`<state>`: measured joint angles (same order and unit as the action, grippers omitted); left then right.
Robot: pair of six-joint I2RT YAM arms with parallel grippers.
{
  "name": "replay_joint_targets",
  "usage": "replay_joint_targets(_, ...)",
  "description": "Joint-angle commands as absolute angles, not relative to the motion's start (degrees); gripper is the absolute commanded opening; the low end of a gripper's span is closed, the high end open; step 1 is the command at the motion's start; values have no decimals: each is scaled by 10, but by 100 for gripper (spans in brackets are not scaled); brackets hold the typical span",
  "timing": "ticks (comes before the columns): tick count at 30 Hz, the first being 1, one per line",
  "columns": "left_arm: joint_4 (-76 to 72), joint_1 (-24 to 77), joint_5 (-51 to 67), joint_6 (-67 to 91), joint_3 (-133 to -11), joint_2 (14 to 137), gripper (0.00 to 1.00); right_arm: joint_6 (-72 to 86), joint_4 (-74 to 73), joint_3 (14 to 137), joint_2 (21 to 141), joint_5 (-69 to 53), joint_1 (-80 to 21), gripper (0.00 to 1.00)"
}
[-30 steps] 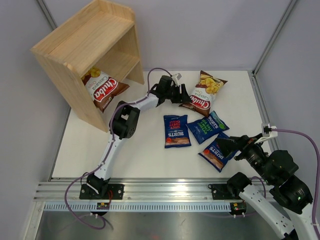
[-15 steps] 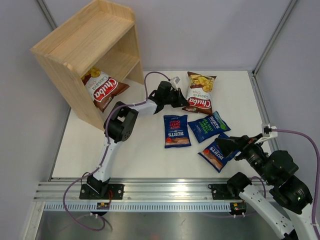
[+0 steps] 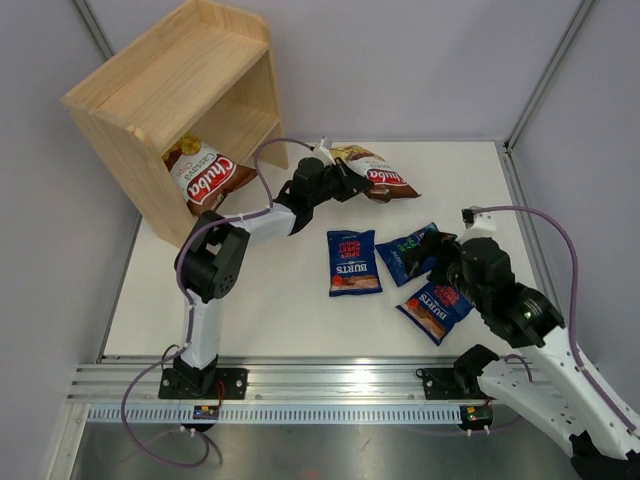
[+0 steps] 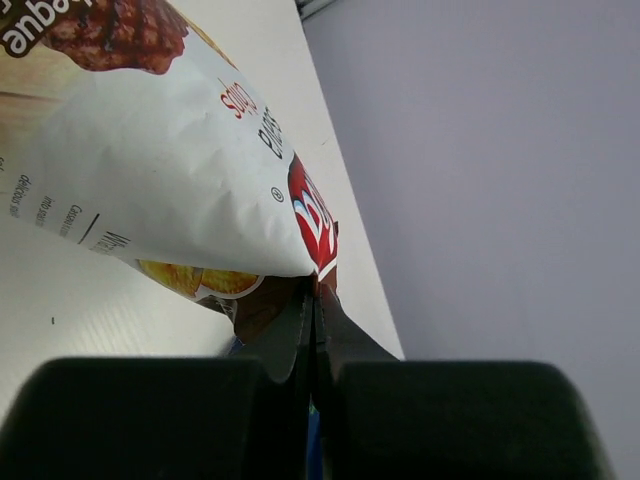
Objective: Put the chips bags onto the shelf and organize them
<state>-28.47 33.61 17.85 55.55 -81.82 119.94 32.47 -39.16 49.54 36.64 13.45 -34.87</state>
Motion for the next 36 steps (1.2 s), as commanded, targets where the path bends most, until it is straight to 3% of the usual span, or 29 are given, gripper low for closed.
replay_joint_targets(1,-364,342,123,588,-800,1120,0,337,-317,543,420,175,-348,100)
replay_joint_targets(5,-367,348,124,591,-782,1086,0,380,-301,591,474,167,-302,99)
replay_joint_targets(11,-475,360,97,608,-677,1013,0,536,-223,592,520,-29,-126,99)
replay_joint_targets(15,-536,375,78,603,-635,976,0,667,-144,546,530,-119,-76,99)
replay_joint_targets(25,-605,413,68,527,-579,905,0,790,60,429,509,-165,-75,100)
replay_joint_targets(36,-608,451,75,490,-575,881,0,835,180,417,546,-199,-75,99)
